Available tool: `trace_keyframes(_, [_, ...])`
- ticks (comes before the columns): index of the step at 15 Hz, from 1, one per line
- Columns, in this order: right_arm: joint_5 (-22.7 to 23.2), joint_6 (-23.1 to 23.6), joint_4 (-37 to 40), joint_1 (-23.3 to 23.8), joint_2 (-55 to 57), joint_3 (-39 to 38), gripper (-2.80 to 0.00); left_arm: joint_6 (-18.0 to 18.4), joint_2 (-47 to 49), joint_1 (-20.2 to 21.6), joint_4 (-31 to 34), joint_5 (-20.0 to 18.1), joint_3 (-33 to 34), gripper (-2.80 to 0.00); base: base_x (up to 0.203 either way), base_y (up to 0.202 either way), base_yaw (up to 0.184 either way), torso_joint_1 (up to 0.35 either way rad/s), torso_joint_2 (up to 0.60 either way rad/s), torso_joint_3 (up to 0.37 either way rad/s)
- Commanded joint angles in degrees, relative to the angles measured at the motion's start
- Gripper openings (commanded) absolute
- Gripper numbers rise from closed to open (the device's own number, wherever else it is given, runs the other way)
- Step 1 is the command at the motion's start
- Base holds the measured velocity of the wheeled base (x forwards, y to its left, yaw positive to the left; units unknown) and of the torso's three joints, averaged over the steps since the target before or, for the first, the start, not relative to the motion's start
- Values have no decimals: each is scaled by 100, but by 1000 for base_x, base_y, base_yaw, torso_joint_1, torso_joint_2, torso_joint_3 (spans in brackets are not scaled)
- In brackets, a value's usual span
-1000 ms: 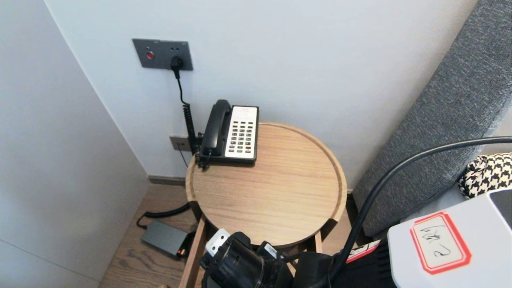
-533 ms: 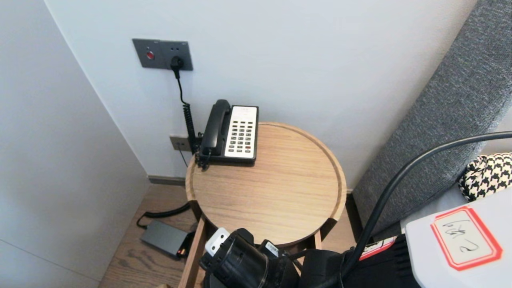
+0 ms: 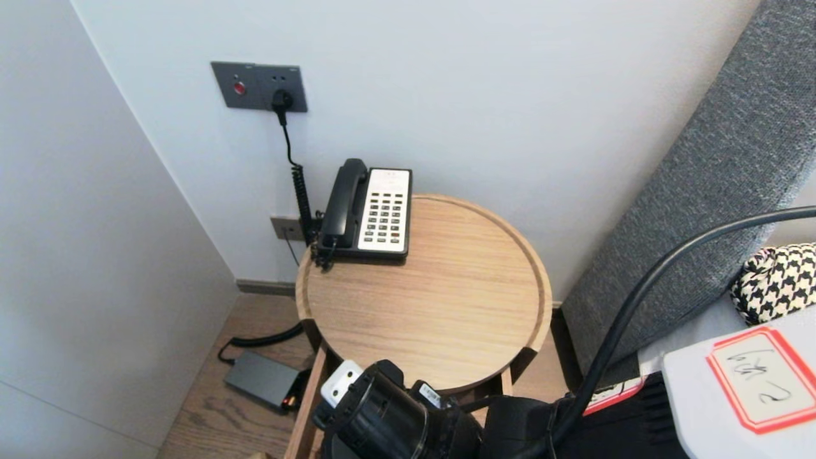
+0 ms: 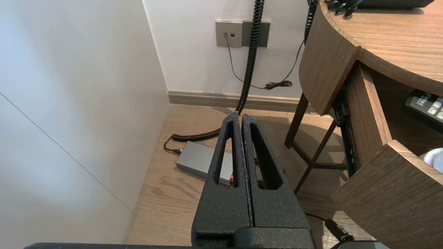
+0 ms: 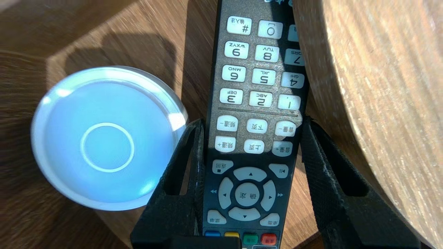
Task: Take the remote control out of the drawer one by one and place them on the table
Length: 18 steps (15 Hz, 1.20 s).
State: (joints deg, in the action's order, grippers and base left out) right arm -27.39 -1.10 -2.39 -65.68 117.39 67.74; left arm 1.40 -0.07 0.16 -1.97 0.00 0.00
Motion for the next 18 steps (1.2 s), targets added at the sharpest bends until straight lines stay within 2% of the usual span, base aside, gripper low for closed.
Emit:
trace_keyframes(1, [-5,-5,9,-6,-124,-55,-280,0,-1,2,-5,-9,53,-280,0,0,0,0,0,0])
trace_keyframes(11, [199,-22,10,-15,-296,-218,-280,0,-1,2,-5,0,53,-280,0,0,0,0,0,0])
trace_keyframes(18, [426,-110,23,-6,-414,-683,-280,0,-1,-1,-5,-3,58,-280,0,0,0,0,0,0])
